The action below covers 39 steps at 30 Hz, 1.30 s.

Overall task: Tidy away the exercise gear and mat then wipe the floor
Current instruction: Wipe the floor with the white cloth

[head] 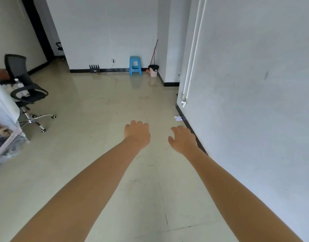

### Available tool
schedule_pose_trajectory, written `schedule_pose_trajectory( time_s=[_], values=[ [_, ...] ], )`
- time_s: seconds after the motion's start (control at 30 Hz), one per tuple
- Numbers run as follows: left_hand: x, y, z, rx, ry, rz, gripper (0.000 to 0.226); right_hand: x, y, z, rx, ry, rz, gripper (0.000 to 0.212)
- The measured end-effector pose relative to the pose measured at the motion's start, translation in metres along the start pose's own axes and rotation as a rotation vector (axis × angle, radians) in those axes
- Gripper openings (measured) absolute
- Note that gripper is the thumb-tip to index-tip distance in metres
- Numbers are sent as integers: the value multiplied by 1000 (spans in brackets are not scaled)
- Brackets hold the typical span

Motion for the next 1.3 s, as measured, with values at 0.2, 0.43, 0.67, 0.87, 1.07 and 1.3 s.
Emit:
schedule_pose_trajectory(
  time_s=[0.2,0.43,0.67,0.87,1.07,1.3],
  values=[
    [17,-45,-146,25,-13,-38,37,21,-19,-160,-18,-34,19,42],
    [44,-105,-362,90,6,-86,35,51,-39,-377,49,-19,-33,39],
    [54,-130,-567,129,16,-39,35,56,-19,-562,177,-24,-74,37],
    [79,-117,-732,227,16,-20,36,59,25,-729,265,5,-89,41],
    [85,-106,-920,281,11,-71,36,48,62,-919,270,24,-105,43],
    [89,-106,-1100,378,18,-142,37,66,84,-1089,327,-28,-186,43]
  ],
)
Point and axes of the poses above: each hand's wrist, its own z-axis away from the middle knuckle, its own x-axis out of the palm, y = z × x, the point moved 7 cm from there along -z, towards the middle knuckle, and after that the axes turned 5 degrees about -x, right-handed, at the moved point
